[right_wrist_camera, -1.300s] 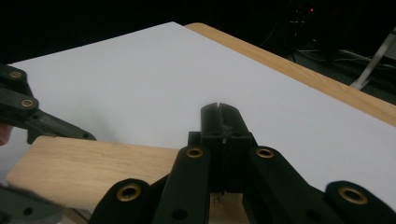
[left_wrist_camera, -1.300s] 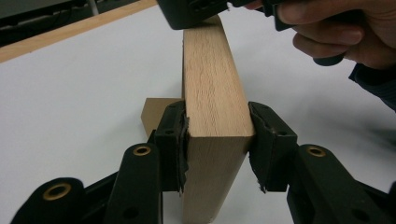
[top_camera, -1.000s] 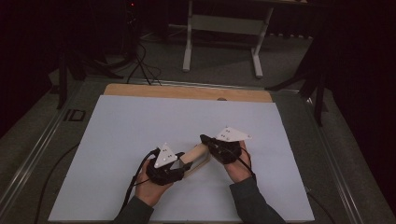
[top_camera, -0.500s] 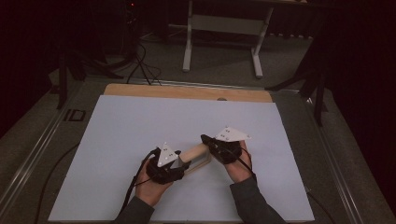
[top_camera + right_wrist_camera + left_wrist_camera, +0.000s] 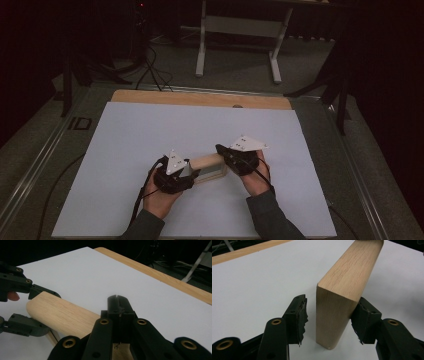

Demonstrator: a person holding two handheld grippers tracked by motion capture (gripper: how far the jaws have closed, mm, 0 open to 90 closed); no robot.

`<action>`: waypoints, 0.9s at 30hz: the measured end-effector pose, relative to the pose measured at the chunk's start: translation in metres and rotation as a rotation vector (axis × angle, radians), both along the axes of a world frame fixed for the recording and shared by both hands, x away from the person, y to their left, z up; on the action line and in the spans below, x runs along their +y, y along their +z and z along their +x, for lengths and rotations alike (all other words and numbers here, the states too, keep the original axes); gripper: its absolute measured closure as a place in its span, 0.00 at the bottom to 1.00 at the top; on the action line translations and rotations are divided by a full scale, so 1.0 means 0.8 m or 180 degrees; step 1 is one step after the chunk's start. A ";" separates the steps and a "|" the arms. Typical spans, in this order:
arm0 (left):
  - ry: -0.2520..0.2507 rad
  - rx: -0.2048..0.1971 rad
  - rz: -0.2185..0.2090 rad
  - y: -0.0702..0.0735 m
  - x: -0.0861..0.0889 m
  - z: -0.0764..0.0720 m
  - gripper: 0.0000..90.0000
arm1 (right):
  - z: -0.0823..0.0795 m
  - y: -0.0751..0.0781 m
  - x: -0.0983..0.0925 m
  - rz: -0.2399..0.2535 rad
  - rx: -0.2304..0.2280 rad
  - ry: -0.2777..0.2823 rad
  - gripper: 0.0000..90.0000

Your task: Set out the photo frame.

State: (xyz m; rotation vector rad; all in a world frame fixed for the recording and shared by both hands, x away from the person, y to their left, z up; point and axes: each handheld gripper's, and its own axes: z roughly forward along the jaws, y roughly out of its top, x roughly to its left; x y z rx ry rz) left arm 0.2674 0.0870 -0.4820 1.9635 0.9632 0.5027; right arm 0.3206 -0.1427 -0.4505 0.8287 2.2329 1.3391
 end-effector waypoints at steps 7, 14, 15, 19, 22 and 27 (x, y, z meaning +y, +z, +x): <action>0.0011 0.0084 -0.0064 -0.001 0.004 0.003 0.61 | 0.001 0.001 -0.002 -0.0007 0.0021 -0.0001 1.00; -0.0017 0.0109 -0.0157 -0.003 0.007 0.006 0.62 | 0.003 0.003 -0.010 0.0040 0.0036 0.0050 0.85; -0.0030 0.0117 -0.0175 -0.003 0.008 0.006 0.62 | 0.005 0.005 -0.017 0.0111 0.0058 0.0043 0.78; -0.0045 0.0123 -0.0176 -0.004 0.008 0.007 0.62 | 0.004 0.008 -0.024 0.0148 0.0080 0.0118 0.69; -0.0044 0.0128 -0.0184 -0.004 0.008 0.008 0.62 | 0.003 0.008 -0.026 0.0111 0.0101 0.0178 0.62; -0.0039 0.0124 -0.0218 -0.004 0.009 0.009 0.60 | 0.003 0.007 -0.031 0.0060 0.0179 0.0247 0.52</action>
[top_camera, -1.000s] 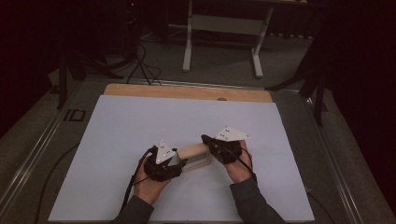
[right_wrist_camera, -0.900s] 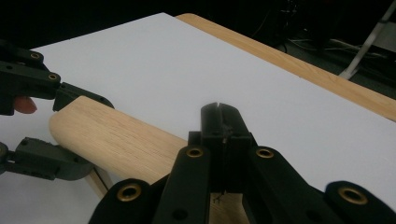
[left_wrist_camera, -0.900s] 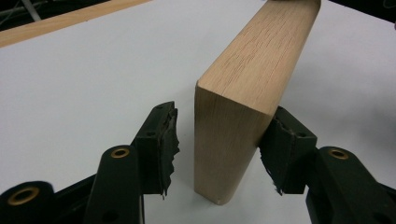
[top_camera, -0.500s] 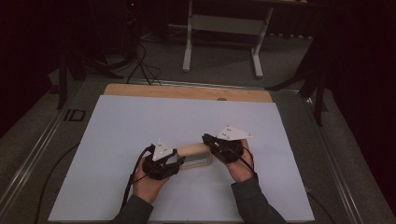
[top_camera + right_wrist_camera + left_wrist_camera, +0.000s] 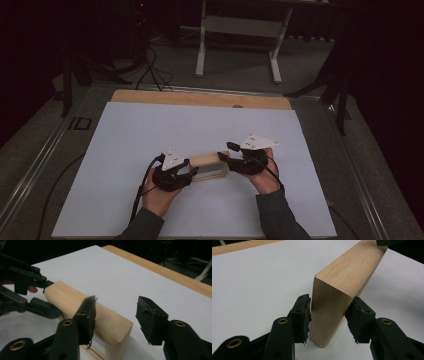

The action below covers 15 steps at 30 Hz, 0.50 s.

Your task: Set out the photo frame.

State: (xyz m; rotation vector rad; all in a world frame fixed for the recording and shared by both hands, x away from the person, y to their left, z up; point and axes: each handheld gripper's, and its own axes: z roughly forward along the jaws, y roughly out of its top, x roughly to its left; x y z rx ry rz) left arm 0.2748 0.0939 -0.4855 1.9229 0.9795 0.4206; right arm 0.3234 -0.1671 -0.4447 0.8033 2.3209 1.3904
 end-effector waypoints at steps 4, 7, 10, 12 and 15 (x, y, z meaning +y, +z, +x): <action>-0.0003 0.0002 -0.0019 -0.001 -0.001 0.001 0.60 | 0.001 -0.002 -0.002 -0.0031 0.0064 0.0077 0.47; -0.0008 0.0001 -0.0028 0.000 0.000 0.001 0.60 | 0.001 -0.005 -0.002 -0.0056 0.0100 0.0116 0.44; -0.0015 -0.0004 -0.0048 0.000 0.000 0.002 0.60 | 0.002 -0.007 -0.002 -0.0079 0.0124 0.0172 0.42; -0.0015 -0.0007 -0.0049 0.000 0.000 0.002 0.60 | 0.002 -0.009 -0.001 -0.0086 0.0138 0.0198 0.41; -0.0044 -0.0043 -0.0028 0.001 -0.001 0.002 0.61 | 0.002 -0.015 0.002 -0.0183 0.0176 0.0263 0.39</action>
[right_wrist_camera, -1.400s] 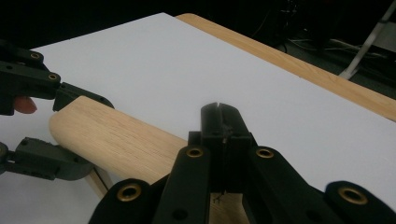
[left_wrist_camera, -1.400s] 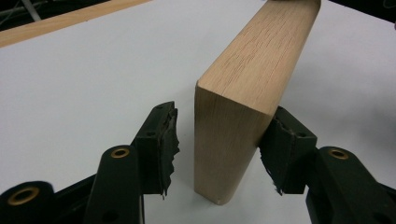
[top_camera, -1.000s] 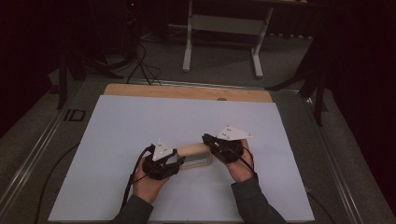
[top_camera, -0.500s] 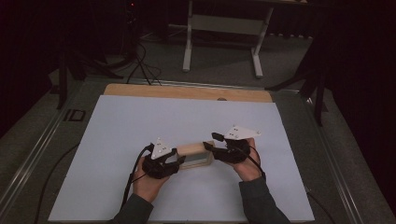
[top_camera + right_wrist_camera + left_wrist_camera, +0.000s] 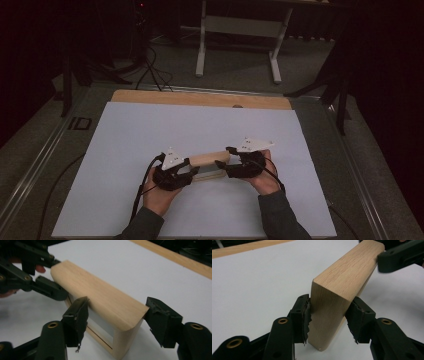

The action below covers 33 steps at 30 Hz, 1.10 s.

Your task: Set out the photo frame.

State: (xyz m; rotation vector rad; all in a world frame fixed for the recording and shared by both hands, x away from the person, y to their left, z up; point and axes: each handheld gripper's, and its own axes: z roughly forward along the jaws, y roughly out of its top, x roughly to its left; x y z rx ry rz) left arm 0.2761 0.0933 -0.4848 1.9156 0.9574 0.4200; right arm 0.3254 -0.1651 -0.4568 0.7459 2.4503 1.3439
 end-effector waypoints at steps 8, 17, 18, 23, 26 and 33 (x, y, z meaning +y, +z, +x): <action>-0.0010 -0.0045 0.0062 0.001 -0.002 0.000 0.61 | 0.001 -0.008 0.002 -0.0030 -0.0025 0.0077 0.35; -0.0021 -0.0042 0.0050 0.000 -0.002 0.001 0.61 | 0.005 -0.018 0.005 -0.0146 -0.0022 0.0114 0.36; -0.0024 -0.0044 0.0052 -0.001 -0.002 0.001 0.61 | 0.006 -0.021 0.006 -0.0160 -0.0010 0.0122 0.37; -0.0057 -0.0069 0.0062 -0.002 -0.003 0.002 0.61 | 0.008 -0.024 0.005 -0.0133 0.0023 0.0092 0.41; -0.0036 -0.0107 0.0094 -0.003 -0.005 0.002 0.60 | 0.009 -0.024 0.003 -0.0096 0.0034 0.0088 0.43; -0.0053 -0.0092 0.0036 -0.004 -0.002 0.007 0.60 | 0.010 -0.025 0.003 -0.0089 0.0016 0.0061 0.46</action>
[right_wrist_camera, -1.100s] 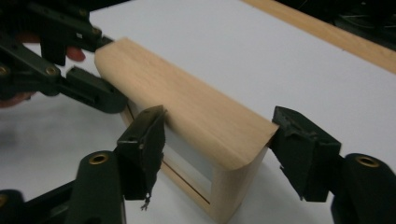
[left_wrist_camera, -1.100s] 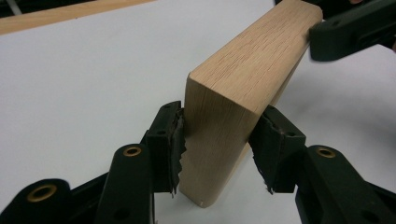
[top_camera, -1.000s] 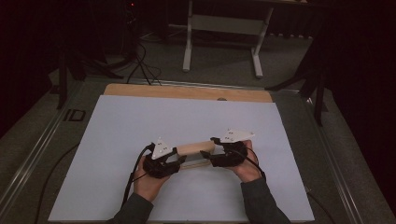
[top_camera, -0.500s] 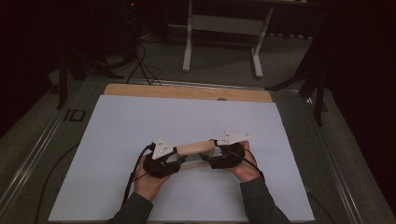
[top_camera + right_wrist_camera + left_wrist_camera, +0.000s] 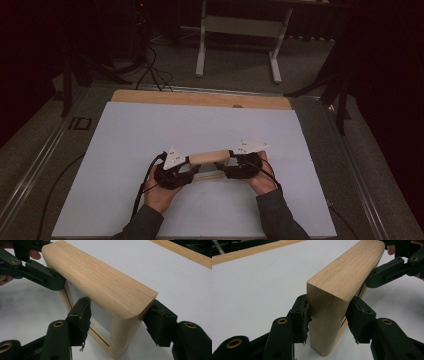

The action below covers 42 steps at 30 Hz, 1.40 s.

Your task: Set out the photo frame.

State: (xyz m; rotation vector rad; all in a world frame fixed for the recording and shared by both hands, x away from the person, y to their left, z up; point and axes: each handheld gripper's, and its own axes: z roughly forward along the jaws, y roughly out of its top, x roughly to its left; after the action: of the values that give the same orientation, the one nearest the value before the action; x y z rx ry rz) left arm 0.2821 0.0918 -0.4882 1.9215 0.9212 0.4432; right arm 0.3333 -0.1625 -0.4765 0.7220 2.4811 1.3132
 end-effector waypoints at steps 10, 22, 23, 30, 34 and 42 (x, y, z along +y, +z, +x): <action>-0.0023 0.0020 0.0009 0.002 0.000 0.004 0.59 | 0.001 0.002 -0.006 0.0004 0.0016 0.0046 0.50; -0.0111 0.0025 0.0077 0.006 -0.003 0.012 0.59 | 0.003 0.006 -0.014 -0.0040 0.0041 0.0081 0.54; -0.0111 0.0019 0.0092 0.006 -0.002 0.012 0.59 | 0.003 0.006 -0.014 -0.0040 0.0041 0.0081 0.54; -0.0094 -0.0032 0.0157 0.011 0.008 0.018 0.58 | 0.005 0.005 0.002 -0.0093 -0.0003 0.0007 0.54; -0.0094 -0.0078 0.0211 0.013 0.012 0.020 0.58 | 0.007 0.006 0.007 -0.0109 -0.0010 -0.0005 0.54; -0.0054 -0.0153 0.0246 0.013 0.021 0.031 0.57 | 0.016 0.004 0.021 -0.0113 -0.0054 -0.0069 0.54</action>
State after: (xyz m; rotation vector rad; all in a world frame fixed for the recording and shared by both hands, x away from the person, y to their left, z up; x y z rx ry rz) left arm 0.3065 0.1083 -0.4776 1.9785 0.8673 0.5195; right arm 0.3459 -0.1454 -0.4730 0.7244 2.4698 1.2594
